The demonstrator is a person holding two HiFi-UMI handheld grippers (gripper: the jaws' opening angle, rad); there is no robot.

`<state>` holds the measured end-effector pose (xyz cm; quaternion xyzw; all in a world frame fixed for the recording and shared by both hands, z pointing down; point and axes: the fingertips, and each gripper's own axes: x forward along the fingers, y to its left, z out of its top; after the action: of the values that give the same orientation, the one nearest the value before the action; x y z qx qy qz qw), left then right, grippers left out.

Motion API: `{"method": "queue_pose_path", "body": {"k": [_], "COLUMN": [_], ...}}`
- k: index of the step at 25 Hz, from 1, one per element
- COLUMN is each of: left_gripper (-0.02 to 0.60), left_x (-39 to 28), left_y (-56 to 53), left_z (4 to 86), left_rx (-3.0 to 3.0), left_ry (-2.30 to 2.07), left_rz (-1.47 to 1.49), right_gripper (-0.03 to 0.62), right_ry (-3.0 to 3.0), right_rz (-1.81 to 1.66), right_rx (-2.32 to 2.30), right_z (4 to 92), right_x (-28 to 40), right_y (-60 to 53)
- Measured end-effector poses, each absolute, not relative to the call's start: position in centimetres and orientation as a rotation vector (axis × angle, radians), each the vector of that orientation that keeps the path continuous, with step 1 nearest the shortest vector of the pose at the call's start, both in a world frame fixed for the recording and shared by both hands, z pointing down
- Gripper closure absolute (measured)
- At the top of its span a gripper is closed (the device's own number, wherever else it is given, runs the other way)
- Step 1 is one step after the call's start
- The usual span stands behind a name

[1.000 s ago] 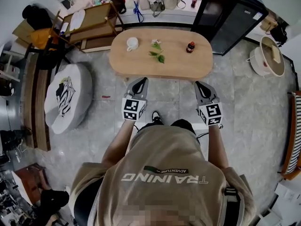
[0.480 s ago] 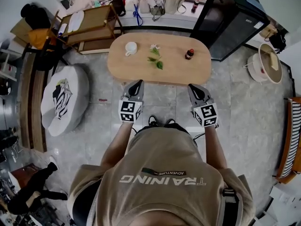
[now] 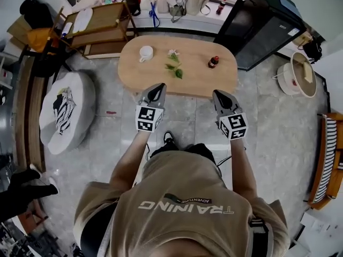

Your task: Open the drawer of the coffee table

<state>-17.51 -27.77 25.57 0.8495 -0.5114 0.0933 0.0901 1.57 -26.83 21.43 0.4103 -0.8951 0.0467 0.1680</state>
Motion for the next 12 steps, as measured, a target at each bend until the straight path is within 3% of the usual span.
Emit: {"method": "queue_pose_path", "body": {"k": [12], "left_gripper": [0.58], "left_x": [-15.9], "left_y": [-23.8], "left_z": [25.6], "left_rx": [2.386], "left_ry": [-1.67], "left_rz": [0.191], "right_gripper": [0.589], "right_ry": [-2.522], "right_rz": [0.171], "right_rx": [1.252], "right_z": [24.3], "right_x": [5.8], "right_y": [-22.9]}}
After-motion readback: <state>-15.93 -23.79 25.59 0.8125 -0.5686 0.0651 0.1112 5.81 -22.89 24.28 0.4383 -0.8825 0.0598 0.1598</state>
